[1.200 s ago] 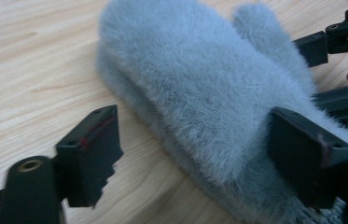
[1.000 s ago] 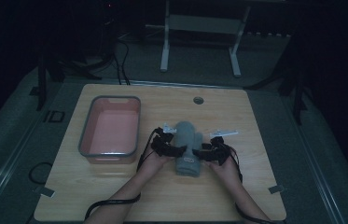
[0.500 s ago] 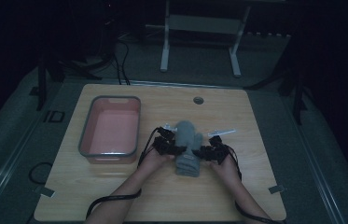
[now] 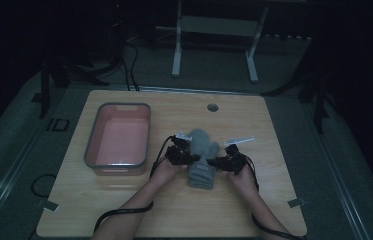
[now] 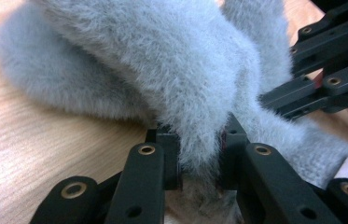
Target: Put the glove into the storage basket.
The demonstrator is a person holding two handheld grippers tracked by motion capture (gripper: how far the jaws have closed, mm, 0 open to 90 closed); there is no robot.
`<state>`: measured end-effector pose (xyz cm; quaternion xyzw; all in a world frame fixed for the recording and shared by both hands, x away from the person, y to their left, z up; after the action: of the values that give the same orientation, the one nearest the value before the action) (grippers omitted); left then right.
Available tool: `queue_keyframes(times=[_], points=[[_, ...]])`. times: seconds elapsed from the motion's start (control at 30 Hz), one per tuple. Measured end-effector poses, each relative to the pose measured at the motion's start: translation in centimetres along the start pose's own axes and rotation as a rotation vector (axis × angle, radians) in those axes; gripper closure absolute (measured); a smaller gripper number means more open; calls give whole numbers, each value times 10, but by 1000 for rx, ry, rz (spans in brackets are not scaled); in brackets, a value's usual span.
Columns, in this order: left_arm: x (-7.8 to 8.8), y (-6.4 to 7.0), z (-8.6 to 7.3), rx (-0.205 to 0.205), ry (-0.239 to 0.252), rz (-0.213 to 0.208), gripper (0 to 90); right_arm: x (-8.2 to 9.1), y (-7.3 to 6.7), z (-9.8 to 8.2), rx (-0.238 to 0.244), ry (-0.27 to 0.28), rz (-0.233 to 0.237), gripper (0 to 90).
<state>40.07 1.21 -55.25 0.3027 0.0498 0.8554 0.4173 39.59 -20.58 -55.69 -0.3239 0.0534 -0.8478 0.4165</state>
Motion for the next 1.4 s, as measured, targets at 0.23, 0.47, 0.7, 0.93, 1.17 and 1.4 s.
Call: queue_keyframes(times=[0.23,0.47,0.7,0.93,1.17,1.4], points=[[10,7,10,1,32,-25,782,12,-5,6,-3,33,13,803],[26,15,28,-31,60,-41,783,26,-18,22,20,76,30,810],[40,21,49,-66,78,-55,783,37,-28,39,36,119,36,812],[54,26,71,-91,99,-45,782,46,-37,59,59,164,39,813],[69,28,88,-117,111,-25,782,50,-46,76,72,197,47,813],[96,19,103,-128,141,-6,782,44,-63,102,104,218,61,813]])
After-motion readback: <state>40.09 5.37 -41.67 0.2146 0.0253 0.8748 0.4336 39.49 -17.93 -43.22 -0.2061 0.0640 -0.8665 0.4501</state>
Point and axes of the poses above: each handheld gripper's, and its own axes: x roughly backward along the jaws, z roughly out of its top, y roughly to its right, the point moved 1 cm from there along -x, roughly forward along the jaws, and after that the axes turned 12 degrees about y, right-handed, at the moved point
